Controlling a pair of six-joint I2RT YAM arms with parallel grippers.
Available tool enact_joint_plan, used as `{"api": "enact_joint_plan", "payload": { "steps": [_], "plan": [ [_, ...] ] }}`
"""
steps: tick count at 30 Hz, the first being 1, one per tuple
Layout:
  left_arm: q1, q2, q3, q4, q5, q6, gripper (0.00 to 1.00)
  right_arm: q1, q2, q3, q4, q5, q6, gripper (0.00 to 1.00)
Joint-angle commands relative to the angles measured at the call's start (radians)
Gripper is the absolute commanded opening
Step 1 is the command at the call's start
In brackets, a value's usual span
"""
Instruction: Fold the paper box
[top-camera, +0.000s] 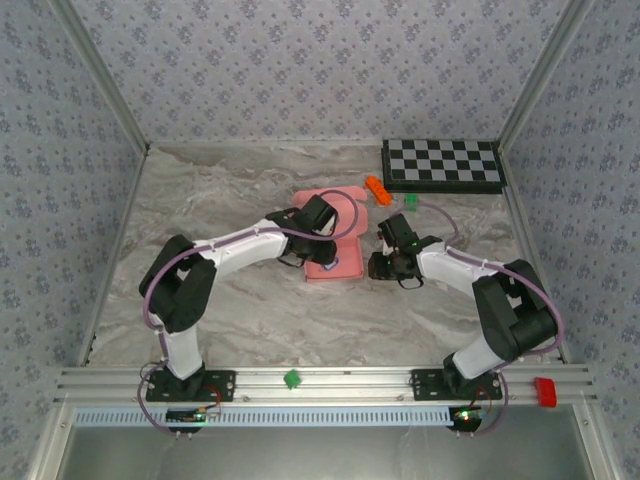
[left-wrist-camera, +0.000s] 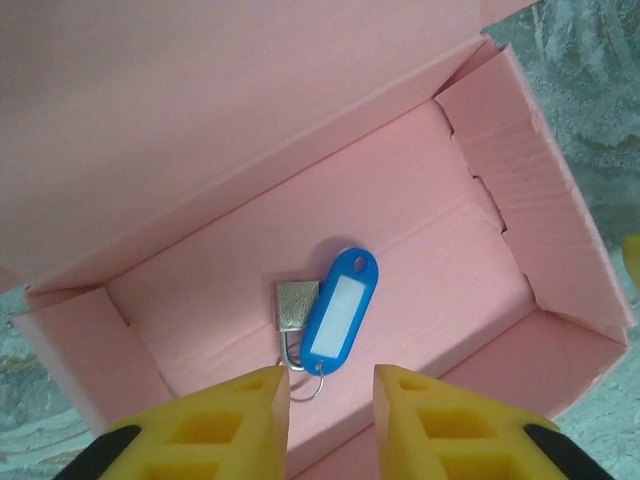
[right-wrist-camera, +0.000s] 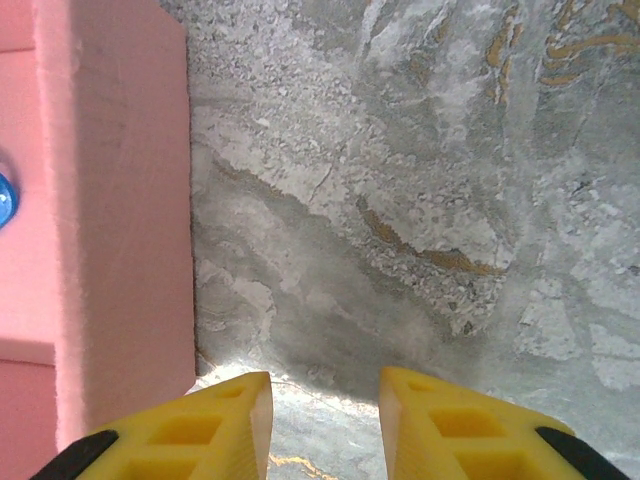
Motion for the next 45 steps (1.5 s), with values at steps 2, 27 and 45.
{"api": "enact_joint_plan", "payload": {
  "steps": [2, 27, 45],
  "plan": [
    [-0.005, -0.088, -0.002, -0.008, -0.059, 0.013, 0.29, 0.005, -0.059, 0.005, -0.023, 0.052, 0.000, 0.35],
    [0.215, -0.229, 0.036, -0.070, -0.023, 0.091, 0.50, -0.188, -0.034, 0.372, -0.182, -0.230, -0.239, 0.44],
    [0.311, -0.008, 0.201, -0.063, 0.122, 0.072, 0.51, -0.199, 0.246, 0.636, -0.237, -0.343, -0.275, 0.47]
  ]
}}
